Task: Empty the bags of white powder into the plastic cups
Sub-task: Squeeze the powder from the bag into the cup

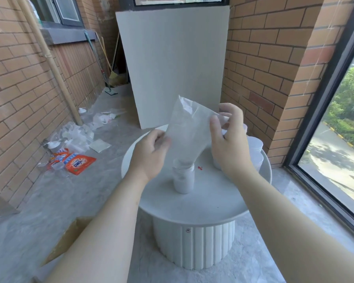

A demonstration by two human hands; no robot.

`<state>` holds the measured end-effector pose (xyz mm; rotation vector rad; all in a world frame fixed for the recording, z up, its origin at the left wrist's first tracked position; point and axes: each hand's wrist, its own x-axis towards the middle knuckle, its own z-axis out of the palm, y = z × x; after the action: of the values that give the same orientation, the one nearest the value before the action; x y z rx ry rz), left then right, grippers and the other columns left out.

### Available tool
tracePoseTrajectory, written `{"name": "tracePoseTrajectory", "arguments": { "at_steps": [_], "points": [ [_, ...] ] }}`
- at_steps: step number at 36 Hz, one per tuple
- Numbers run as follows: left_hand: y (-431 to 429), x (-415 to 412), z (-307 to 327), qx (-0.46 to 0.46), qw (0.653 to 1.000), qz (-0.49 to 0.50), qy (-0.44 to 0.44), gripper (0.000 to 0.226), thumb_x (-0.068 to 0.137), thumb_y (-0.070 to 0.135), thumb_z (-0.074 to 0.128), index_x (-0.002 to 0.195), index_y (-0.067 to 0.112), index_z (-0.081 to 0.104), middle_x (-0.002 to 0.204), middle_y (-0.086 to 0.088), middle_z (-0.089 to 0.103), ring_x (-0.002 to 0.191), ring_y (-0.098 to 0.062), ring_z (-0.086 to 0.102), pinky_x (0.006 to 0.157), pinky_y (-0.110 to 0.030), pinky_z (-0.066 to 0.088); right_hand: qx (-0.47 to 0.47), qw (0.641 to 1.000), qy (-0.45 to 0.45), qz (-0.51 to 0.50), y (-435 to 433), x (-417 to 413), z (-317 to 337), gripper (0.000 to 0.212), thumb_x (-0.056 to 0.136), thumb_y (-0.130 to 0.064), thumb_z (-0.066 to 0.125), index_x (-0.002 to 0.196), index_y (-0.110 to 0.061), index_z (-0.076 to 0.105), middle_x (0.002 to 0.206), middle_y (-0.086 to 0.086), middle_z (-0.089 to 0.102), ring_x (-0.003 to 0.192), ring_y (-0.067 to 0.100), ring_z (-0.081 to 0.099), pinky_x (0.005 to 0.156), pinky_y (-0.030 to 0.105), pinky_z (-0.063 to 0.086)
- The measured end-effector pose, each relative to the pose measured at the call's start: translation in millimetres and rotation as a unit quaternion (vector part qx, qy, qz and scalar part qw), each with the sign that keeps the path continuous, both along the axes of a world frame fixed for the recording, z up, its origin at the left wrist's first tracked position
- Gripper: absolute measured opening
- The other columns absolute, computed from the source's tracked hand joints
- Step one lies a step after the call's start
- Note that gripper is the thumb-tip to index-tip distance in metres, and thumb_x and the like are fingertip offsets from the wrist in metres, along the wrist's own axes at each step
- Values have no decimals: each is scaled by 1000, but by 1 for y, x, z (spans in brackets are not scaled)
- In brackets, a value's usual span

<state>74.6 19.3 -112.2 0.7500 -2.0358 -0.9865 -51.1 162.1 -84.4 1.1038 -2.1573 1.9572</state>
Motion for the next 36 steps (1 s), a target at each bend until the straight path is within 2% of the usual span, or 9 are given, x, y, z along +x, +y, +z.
{"name": "tracePoseTrajectory", "arguments": {
  "at_steps": [2, 3, 6, 12, 19, 24, 28, 31, 36],
  "points": [
    [3, 1, -5, -66, 997, 26, -29, 12, 98, 30, 55, 92, 20, 58, 84, 8, 65, 84, -18, 58, 70, -33, 40, -23, 997, -75, -14, 1, 6, -11, 46, 103, -35, 51, 146, -31, 35, 120, -18, 53, 96, -20, 52, 73, 4, 41],
    [5, 1, -7, -93, 994, 36, -36, 13, 99, 30, 54, 91, 20, 55, 80, 11, 61, 80, -17, 55, 67, -31, 35, -8, 995, -96, -16, 2, 9, -20, 54, 102, -36, 53, 151, -32, 30, 128, -16, 52, 102, -14, 54, 83, 11, 45],
    [10, 2, -11, -145, 987, 64, -34, 11, 101, 28, 51, 92, 20, 51, 79, 11, 57, 77, -17, 50, 63, -30, 27, 97, 990, -102, 13, 5, 16, -48, 68, 94, -30, 54, 156, -29, 25, 139, -13, 51, 120, 8, 55, 100, 33, 45],
    [11, 8, -24, -124, 987, 100, -4, 10, 101, 23, 50, 100, 13, 54, 89, 4, 62, 83, -20, 54, 66, -32, 31, 242, 968, -4, 65, 10, 34, -72, 78, 95, -15, 54, 161, -20, 13, 155, -7, 35, 141, 12, 36, 101, 19, 31],
    [19, 6, -31, -98, 992, 84, -13, 8, 103, 21, 46, 105, 15, 51, 85, 7, 61, 81, -23, 54, 66, -35, 35, 244, 966, -14, 81, 10, 32, -76, 90, 91, -25, 61, 162, -27, 5, 162, -4, 23, 144, 13, 33, 114, 39, 37],
    [21, 3, -30, -104, 992, 74, -25, 6, 102, 23, 46, 104, 18, 50, 93, 2, 67, 89, -27, 60, 73, -39, 45, 247, 963, 20, 108, 8, 35, -78, 81, 83, -17, 60, 155, -33, 28, 144, -3, 40, 136, 19, 38, 101, 27, 38],
    [21, 0, -30, -116, 989, 82, -33, 9, 102, 23, 46, 105, 16, 51, 93, 1, 65, 90, -29, 60, 72, -39, 44, 227, 970, 13, 89, 6, 36, -79, 88, 77, -32, 54, 158, -30, 20, 153, -5, 35, 139, 20, 34, 109, 34, 38],
    [22, 0, -30, -119, 989, 86, -31, 8, 103, 22, 45, 105, 15, 50, 90, 2, 63, 88, -31, 60, 70, -39, 43, 251, 962, 23, 109, 7, 36, -78, 76, 81, -21, 60, 153, -26, 34, 146, -1, 42, 137, 22, 38, 104, 26, 36],
    [18, 0, -34, -108, 989, 96, -31, 8, 103, 20, 44, 105, 14, 49, 88, 2, 60, 90, -34, 59, 67, -38, 38, 256, 959, 22, 116, 7, 32, -74, 71, 85, -21, 61, 152, -24, 37, 146, 2, 42, 138, 21, 38, 104, 23, 33]
  ]
}}
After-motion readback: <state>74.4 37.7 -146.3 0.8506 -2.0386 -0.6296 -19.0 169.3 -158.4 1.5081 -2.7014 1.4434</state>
